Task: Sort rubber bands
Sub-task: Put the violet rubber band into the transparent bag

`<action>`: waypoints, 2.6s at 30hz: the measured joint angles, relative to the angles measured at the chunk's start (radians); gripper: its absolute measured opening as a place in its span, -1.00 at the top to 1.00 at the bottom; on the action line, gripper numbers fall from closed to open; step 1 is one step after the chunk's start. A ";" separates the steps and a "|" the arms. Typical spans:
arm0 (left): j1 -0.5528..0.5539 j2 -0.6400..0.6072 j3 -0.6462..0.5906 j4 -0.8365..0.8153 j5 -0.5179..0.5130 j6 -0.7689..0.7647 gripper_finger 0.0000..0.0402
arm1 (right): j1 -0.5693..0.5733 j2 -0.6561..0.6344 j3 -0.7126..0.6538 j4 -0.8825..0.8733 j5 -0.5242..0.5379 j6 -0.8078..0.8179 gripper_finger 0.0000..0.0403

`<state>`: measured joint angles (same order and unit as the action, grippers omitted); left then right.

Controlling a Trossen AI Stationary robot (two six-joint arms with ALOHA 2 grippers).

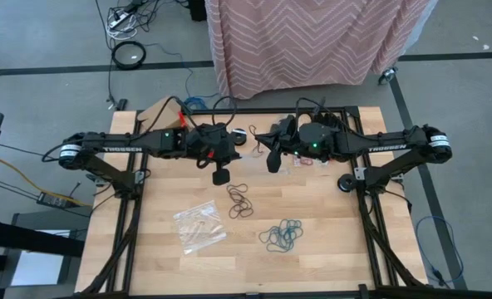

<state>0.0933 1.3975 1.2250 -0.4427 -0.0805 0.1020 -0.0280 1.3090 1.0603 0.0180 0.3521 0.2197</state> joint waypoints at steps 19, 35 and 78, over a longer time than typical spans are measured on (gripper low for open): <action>0.033 -0.003 0.011 -0.095 0.064 0.003 1.00 | 0.021 -0.004 0.000 -0.131 -0.042 -0.090 1.00; 0.032 -0.004 0.010 -0.027 0.191 -0.001 1.00 | -0.002 -0.004 0.000 -0.112 -0.074 -0.082 1.00; 0.077 -0.004 0.010 0.013 0.243 0.055 1.00 | -0.022 -0.002 0.001 -0.255 -0.431 -0.080 1.00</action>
<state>0.1703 1.3933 1.2346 -0.4297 0.1621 0.1570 -0.0502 1.3067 1.0611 -0.2366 -0.0791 0.1393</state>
